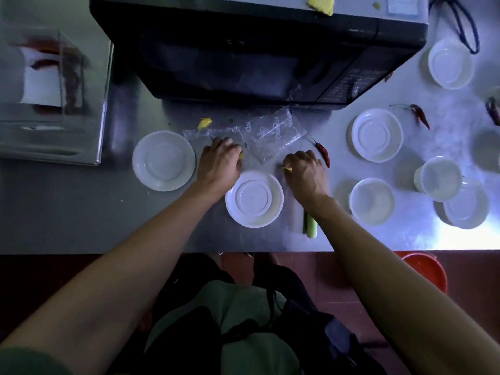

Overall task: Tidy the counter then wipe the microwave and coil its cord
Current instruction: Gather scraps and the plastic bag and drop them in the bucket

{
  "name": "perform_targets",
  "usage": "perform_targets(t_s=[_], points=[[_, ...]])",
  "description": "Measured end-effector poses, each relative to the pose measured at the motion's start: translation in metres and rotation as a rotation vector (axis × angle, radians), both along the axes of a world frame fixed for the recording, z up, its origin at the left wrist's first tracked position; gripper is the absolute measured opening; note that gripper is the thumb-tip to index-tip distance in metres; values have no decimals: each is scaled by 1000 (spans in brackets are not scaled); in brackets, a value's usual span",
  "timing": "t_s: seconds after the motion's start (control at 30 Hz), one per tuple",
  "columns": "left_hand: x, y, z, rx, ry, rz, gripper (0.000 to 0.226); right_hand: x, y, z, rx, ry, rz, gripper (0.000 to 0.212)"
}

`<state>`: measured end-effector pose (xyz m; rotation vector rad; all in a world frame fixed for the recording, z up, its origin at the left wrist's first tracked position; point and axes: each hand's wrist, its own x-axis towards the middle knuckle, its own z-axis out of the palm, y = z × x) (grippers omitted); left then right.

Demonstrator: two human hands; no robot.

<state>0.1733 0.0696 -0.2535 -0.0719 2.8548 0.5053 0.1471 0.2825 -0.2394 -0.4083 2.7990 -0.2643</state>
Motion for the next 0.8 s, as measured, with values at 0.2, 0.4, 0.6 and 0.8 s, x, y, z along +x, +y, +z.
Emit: perform_targets(t_s=[0.2,0.4,0.6,0.8], points=[[-8,0,-4,-2,-2,-43,22,11,-7,5,-87,-8,-61,14],[-8,-4,-8,17,26,-54,9,20,-12,-1,-162,1,-113,13],[-3,-9,-9,83,70,-100,8,29,-19,2,-211,54,-196,11],[-7,-8,3,208,170,-114,10,43,-17,14,-297,34,-400,11]])
